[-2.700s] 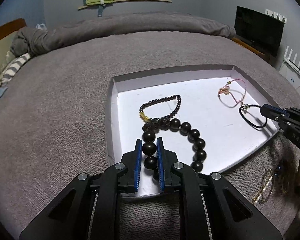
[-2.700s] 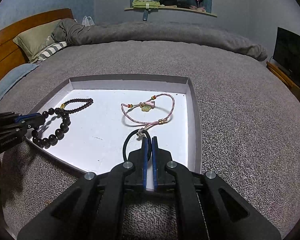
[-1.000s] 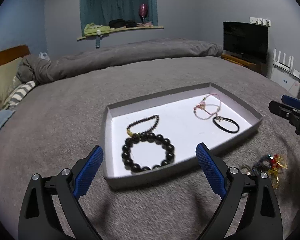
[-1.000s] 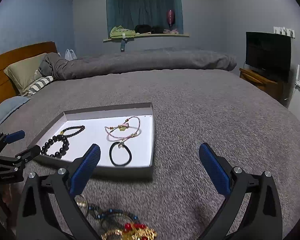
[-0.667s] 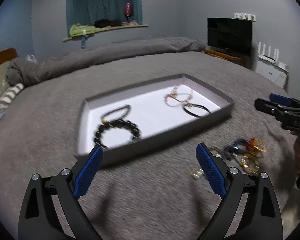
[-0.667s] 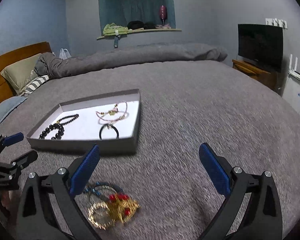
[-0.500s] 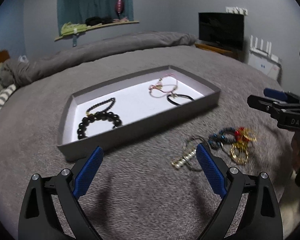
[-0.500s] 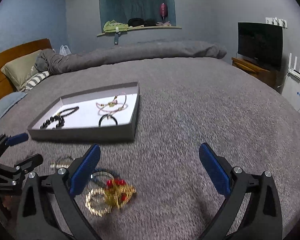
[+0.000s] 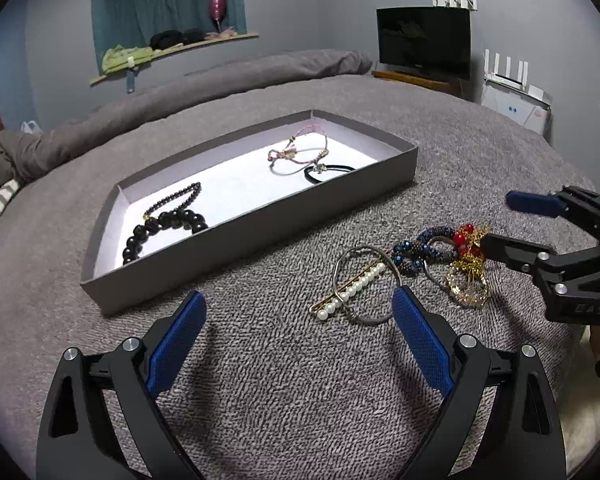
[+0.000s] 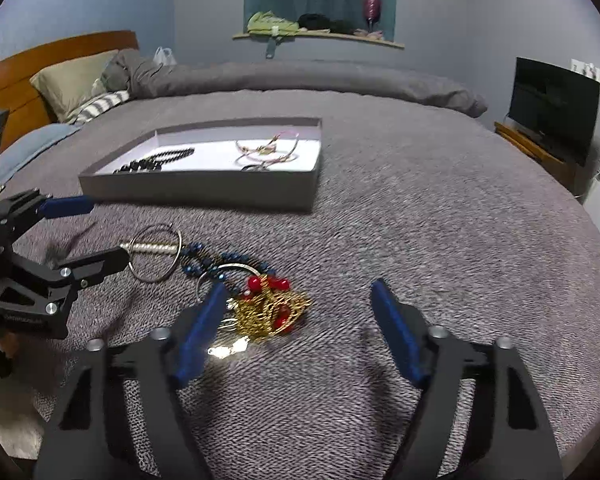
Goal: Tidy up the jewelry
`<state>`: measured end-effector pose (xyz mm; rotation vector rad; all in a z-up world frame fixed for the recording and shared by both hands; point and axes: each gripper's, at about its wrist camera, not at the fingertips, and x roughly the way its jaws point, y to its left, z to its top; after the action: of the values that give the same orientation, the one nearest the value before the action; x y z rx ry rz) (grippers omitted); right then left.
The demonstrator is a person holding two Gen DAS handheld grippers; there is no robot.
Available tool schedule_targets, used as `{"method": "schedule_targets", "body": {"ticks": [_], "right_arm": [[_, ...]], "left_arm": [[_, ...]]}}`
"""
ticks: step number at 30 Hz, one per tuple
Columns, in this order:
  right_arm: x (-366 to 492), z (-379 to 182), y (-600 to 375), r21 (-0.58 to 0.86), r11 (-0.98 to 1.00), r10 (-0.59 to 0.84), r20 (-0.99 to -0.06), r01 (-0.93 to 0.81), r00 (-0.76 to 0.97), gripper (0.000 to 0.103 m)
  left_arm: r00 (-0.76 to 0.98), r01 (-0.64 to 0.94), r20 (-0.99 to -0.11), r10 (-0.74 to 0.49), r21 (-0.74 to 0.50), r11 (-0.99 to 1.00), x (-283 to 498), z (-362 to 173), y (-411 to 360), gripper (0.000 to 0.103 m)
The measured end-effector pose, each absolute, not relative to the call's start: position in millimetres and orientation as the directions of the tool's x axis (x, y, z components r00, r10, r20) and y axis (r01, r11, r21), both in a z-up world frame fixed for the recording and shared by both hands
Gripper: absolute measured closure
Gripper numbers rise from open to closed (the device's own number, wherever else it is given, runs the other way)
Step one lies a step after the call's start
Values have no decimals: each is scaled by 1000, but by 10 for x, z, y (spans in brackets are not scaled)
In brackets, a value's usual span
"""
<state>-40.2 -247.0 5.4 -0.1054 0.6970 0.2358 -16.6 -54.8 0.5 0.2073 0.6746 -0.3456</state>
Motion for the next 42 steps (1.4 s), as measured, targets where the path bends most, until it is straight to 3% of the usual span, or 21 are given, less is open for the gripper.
{"method": "schedule_targets", "body": {"ticks": [5,13,26,36,40,42], "right_arm": [[-348,-18,-2432,-1,964,194,-677,-264,710,58],[-321,-36,-2470,56,960,235,-689,-273,685,75],[-470,268,-2590,80,959,265,-584,-270,767,75],[-495,543,-2844,108,970,244,-508,-220,826,75],[-476,551,-2869,121,967,253,-509,-223,823,75],[-466,536,-2887,131,966,258,-515,-223,818,75]], "left_arm": [[715,390,-648,-262,58,919,-134,-8,-542,7],[707,396,-655,-268,53,917,-109,-34,-557,7],[706,414,-648,-286,50,909,-146,-33,-610,7],[632,552,-634,-445,-34,833,-328,30,-1017,11],[591,602,-655,-471,-31,798,-363,-40,-1237,33],[572,613,-670,-473,-34,789,-358,-92,-1328,37]]}}
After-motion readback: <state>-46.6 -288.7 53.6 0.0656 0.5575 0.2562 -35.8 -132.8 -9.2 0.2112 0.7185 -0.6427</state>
